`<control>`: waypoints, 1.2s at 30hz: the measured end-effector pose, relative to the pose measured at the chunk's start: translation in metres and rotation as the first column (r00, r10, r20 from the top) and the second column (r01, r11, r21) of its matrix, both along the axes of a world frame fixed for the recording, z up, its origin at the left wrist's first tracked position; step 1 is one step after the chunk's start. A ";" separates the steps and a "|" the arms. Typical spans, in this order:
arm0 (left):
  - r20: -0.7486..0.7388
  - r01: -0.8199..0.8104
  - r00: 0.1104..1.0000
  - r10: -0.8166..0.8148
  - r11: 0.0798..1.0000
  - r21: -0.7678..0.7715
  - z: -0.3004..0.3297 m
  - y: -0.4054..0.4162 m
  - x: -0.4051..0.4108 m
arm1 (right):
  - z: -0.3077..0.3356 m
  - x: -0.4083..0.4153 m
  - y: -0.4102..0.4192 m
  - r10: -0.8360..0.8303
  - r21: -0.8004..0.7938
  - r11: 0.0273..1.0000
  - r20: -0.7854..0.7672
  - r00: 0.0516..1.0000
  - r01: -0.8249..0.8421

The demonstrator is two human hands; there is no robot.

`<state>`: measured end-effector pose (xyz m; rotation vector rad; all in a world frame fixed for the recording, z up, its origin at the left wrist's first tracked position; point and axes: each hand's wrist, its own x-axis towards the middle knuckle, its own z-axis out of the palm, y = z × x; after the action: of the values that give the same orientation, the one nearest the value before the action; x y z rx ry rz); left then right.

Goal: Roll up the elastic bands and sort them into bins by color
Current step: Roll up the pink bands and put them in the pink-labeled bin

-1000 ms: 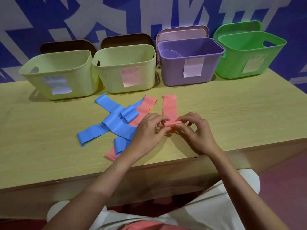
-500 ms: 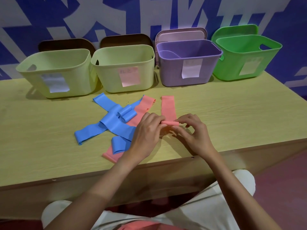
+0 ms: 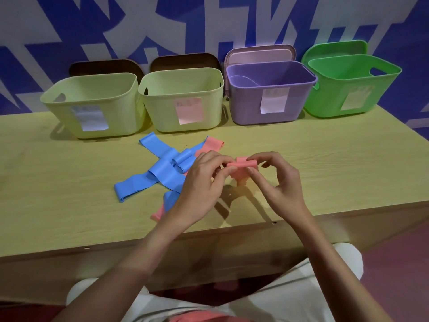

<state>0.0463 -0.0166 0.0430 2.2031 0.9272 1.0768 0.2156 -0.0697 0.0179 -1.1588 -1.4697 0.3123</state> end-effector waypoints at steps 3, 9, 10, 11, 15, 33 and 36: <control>0.006 0.028 1.000 -0.028 1.000 -0.013 0.017 -0.006 -0.003 | 0.011 -0.007 -0.002 0.051 -0.011 0.999 -0.036 0.998 -0.051; 0.048 0.044 0.998 -0.044 0.999 -0.008 0.030 -0.012 -0.008 | 0.025 -0.025 -0.006 0.071 -0.004 0.997 -0.132 0.989 -0.072; 0.053 0.043 0.998 -0.043 0.999 -0.003 0.030 -0.013 -0.009 | 0.026 -0.027 -0.007 0.071 -0.004 0.997 -0.139 0.988 -0.072; 0.063 0.042 0.997 -0.042 0.999 -0.004 0.030 -0.013 -0.011 | 0.027 -0.028 -0.008 0.071 -0.004 0.997 -0.139 0.988 -0.072; 0.167 0.054 0.985 -0.040 0.995 -0.079 0.032 -0.020 -0.018 | 0.029 -0.034 -0.011 0.066 -0.006 0.998 -0.142 0.988 -0.068; 0.434 0.123 0.897 0.085 0.894 -0.430 0.019 -0.029 -0.024 | 0.029 -0.057 -0.021 0.066 -0.015 0.997 -0.265 0.962 -0.073; 0.477 0.188 0.873 0.100 0.835 -0.518 0.012 -0.029 -0.023 | 0.028 -0.058 -0.021 0.059 -0.027 0.997 -0.241 0.969 -0.068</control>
<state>0.0234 -0.0452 0.0551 1.3769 0.8136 1.0971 0.1572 -0.0907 0.0455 -1.0629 -1.2936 0.5077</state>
